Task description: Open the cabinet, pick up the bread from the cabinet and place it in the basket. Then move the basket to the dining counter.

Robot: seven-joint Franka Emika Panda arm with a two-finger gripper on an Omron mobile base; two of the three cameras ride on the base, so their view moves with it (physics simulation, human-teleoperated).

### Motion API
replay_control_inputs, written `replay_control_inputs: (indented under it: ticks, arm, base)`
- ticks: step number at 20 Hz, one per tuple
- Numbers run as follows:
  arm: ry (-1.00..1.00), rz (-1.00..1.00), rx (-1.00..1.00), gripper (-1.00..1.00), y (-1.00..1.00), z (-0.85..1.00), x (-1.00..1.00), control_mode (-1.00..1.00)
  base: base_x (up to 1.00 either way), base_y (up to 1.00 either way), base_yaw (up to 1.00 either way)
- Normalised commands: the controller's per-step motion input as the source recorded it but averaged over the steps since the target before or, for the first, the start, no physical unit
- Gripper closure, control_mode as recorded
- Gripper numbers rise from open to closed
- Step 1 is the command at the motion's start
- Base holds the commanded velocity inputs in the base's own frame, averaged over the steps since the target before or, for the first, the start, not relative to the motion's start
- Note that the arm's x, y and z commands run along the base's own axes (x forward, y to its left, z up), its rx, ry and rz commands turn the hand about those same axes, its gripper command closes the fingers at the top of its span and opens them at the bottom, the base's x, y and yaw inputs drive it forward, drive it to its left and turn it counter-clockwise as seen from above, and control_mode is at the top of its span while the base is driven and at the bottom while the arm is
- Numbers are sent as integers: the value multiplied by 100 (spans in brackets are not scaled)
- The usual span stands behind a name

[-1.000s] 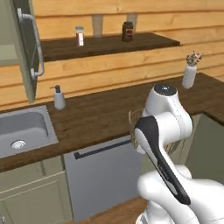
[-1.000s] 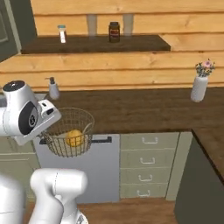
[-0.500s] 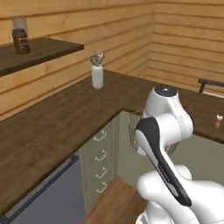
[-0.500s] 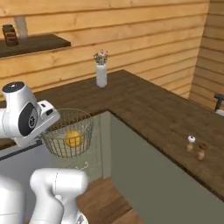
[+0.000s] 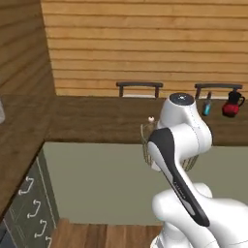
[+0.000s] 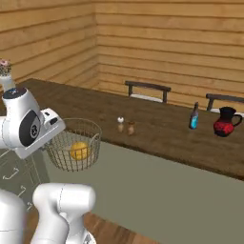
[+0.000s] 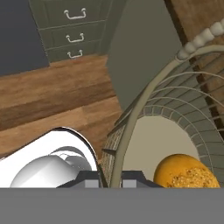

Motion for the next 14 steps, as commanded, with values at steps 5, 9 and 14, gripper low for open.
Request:
replay_control_inputs:
  ticks: [5,9,14]
  arm:
    - [0,0,0,100,0,0,0,100]
    - [0,0,0,100,0,0,0,100]
    - [0,0,0,100,0,0,0,100]
  base:
    - [0,-78,-79]
    - [9,-85,-42]
    - [5,-97,37]
